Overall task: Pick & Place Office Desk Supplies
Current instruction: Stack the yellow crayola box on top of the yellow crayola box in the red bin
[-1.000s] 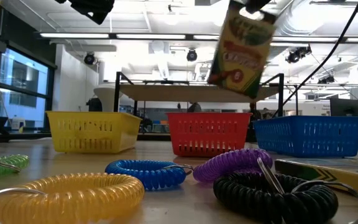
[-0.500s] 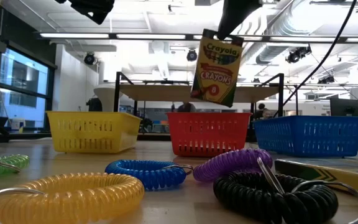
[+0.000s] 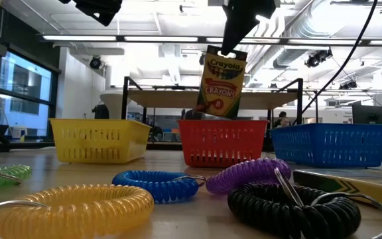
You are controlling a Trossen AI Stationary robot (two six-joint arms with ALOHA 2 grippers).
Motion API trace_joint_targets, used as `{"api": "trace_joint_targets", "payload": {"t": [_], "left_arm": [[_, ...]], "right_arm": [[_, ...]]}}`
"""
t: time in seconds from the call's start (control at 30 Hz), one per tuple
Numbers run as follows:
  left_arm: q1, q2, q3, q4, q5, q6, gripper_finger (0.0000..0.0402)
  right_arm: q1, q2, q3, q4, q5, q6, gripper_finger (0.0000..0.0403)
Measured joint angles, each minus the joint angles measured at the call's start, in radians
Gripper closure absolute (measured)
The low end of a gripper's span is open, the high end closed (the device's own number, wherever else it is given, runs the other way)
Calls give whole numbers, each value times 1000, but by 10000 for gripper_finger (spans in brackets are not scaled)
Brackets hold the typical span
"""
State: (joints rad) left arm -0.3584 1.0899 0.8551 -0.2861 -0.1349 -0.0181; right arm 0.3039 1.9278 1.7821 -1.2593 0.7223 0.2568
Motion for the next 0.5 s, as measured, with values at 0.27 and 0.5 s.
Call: {"api": "trace_joint_targets", "payload": {"t": [0.27, 0.5], "left_arm": [[0, 0, 0, 0, 0, 0, 347], [0, 0, 0, 2, 0, 0, 347]], "right_arm": [[-4, 0, 0, -1, -23, 6, 401], [-4, 35, -1, -28, -21, 36, 401]]}}
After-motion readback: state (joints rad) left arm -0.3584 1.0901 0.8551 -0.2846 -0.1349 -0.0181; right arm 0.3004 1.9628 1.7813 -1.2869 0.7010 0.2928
